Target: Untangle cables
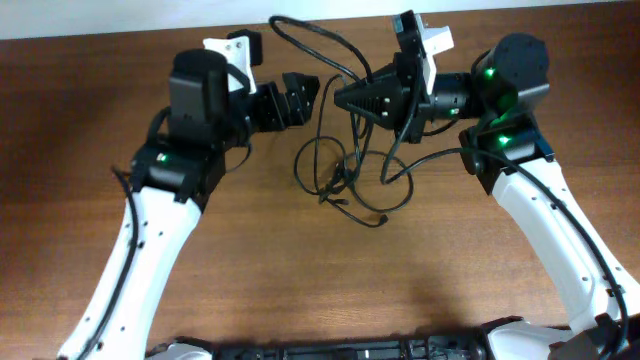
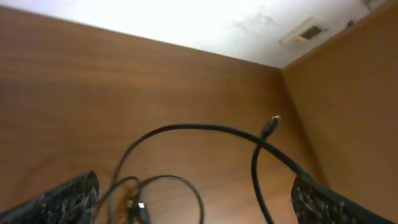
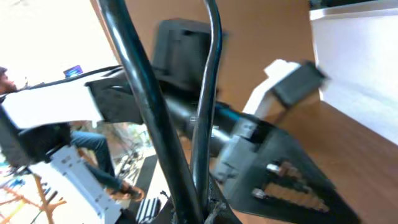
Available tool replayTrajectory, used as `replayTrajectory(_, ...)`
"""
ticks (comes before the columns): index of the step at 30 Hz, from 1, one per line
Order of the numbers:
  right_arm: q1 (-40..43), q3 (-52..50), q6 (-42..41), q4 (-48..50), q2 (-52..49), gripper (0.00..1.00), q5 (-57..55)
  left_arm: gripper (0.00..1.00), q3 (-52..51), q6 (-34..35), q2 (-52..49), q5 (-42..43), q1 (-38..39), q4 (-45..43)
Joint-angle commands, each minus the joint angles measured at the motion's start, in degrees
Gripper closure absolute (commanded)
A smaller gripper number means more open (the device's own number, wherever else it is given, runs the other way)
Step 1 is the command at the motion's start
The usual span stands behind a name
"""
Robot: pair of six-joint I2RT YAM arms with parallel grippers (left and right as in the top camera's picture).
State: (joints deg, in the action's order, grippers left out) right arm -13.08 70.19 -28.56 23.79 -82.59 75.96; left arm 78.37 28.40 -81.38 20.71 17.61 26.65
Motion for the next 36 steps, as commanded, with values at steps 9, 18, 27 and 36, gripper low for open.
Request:
replayTrajectory(9, -0.3, 0.5, 0.2, 1.1, 0.0, 0.96, 7.1, 0.14, 0.3, 16.2, -6.8, 31.1, -0.2, -8.2)
replayTrajectory(18, -0.3, 0.5, 0.7, 1.1, 0.0, 0.96, 7.0, 0.01, 0.3, 18.3, -6.8, 39.1, -0.2, -3.3)
replayTrajectory(27, -0.3, 0.5, 0.6, 1.1, 0.0, 0.96, 7.0, 0.01, 0.3, 21.2, -6.8, 33.8, 0.7, 0.6)
replayTrajectory(36, -0.3, 0.5, 0.6, 1.1, 0.0, 0.96, 6.8, 0.28, 0.3, 21.3, -6.8, 28.3, 4.0, 0.6)
